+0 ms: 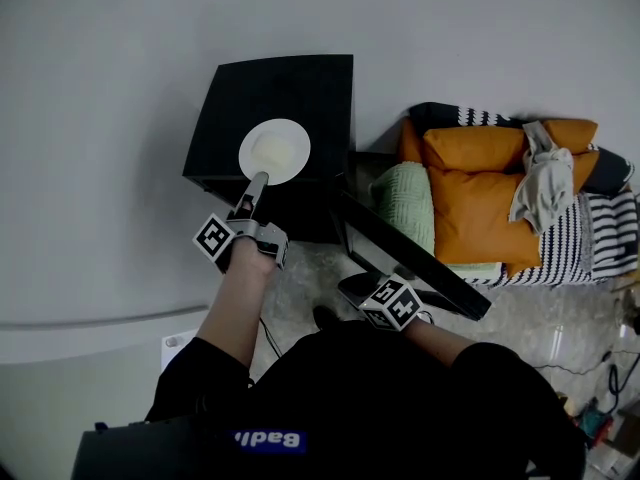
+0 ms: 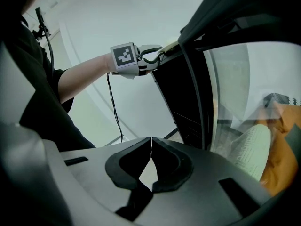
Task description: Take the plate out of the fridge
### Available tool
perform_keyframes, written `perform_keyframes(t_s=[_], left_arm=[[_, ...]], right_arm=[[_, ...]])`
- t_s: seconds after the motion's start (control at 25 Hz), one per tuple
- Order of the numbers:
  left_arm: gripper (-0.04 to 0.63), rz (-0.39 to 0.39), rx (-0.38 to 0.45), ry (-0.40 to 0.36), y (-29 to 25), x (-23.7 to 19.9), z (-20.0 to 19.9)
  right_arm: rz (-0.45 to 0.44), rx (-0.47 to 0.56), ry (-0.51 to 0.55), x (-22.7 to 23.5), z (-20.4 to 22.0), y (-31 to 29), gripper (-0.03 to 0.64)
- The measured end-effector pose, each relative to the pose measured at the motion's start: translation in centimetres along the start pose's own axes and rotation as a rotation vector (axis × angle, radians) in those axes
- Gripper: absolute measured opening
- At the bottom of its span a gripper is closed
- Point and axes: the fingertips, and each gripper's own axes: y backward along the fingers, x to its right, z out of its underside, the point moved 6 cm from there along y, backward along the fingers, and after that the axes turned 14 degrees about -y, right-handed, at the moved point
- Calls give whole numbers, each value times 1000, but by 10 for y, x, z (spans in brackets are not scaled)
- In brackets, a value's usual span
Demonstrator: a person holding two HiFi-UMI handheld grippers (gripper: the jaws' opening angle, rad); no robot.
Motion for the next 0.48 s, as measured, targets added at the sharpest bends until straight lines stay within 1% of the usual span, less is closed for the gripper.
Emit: perform_keyframes(t_s=[0.12, 0.24, 0.48], left_arm=[[71, 8, -1, -9, -1, 0, 1], [83, 14, 0, -13, 0, 0, 2], [92, 29, -11, -20, 8, 0, 6]], right_arm=[[12, 7, 14, 2, -1, 1, 12], [8, 1, 7, 0, -1, 3, 12], [17, 1, 31, 2, -4, 4, 12]])
